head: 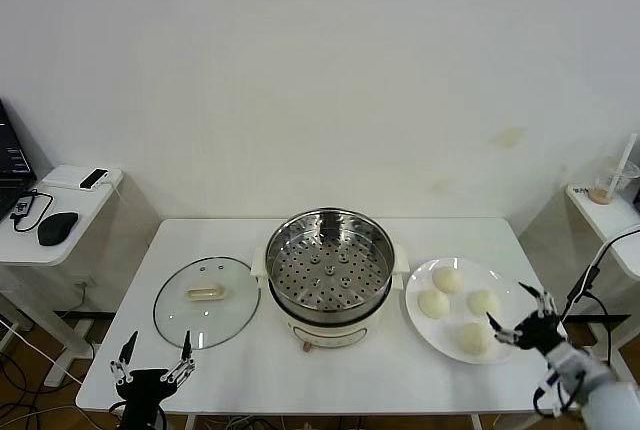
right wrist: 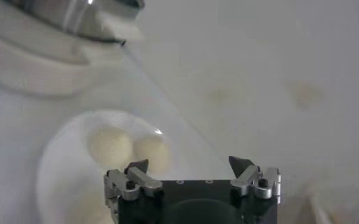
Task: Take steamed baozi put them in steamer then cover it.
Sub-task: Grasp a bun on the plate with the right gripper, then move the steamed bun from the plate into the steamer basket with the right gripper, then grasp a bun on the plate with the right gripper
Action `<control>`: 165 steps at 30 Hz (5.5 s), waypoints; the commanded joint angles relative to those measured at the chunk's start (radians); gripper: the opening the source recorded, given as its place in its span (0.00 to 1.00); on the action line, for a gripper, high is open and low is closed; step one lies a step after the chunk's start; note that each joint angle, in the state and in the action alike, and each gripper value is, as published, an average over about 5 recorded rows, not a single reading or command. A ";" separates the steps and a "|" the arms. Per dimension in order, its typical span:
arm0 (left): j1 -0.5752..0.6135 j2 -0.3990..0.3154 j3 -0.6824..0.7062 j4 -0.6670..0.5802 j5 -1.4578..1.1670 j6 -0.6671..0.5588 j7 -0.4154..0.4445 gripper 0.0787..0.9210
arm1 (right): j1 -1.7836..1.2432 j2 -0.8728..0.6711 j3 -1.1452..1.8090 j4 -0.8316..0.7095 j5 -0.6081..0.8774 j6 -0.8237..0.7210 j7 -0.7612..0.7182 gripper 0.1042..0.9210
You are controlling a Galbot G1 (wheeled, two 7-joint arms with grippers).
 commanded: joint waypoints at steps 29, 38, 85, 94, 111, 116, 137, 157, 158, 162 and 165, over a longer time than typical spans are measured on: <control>-0.018 -0.013 -0.069 0.006 0.069 -0.025 0.032 0.88 | 1.231 0.058 -1.244 -0.797 -0.041 0.179 -0.542 0.88; -0.023 -0.007 -0.080 0.015 0.066 -0.025 0.034 0.88 | 1.199 0.112 -1.240 -0.856 -0.076 0.178 -0.517 0.88; -0.033 0.023 -0.079 0.004 0.051 -0.021 0.038 0.88 | 1.524 -0.069 -1.405 -0.585 0.151 0.142 -0.531 0.60; -0.044 0.046 -0.086 0.024 0.021 -0.008 0.041 0.88 | 1.764 0.071 -1.580 -0.567 0.338 0.139 -0.485 0.60; -0.057 0.070 -0.107 0.049 -0.007 0.006 0.055 0.88 | 1.896 0.403 -1.934 -0.597 0.409 0.311 -0.359 0.59; -0.060 0.073 -0.111 0.052 -0.011 0.009 0.056 0.88 | 1.859 0.452 -1.985 -0.638 0.295 0.397 -0.340 0.59; -0.060 0.069 -0.120 0.074 -0.015 -0.001 0.053 0.88 | 1.737 0.561 -1.973 -0.862 -0.023 0.654 -0.280 0.60; -0.057 0.073 -0.121 0.037 -0.018 0.002 0.056 0.88 | 1.950 0.376 -1.999 -0.553 0.387 0.247 -0.420 0.88; -0.058 0.074 -0.121 0.034 -0.020 0.003 0.056 0.88 | 1.963 0.348 -1.998 -0.521 0.408 0.195 -0.424 0.88; -0.059 0.082 -0.119 0.022 -0.022 0.004 0.057 0.88 | 1.993 0.226 -1.985 -0.406 0.458 0.047 -0.422 0.88; -0.058 0.091 -0.119 0.013 -0.026 0.004 0.058 0.88 | 2.006 0.125 -1.972 -0.317 0.486 -0.035 -0.418 0.88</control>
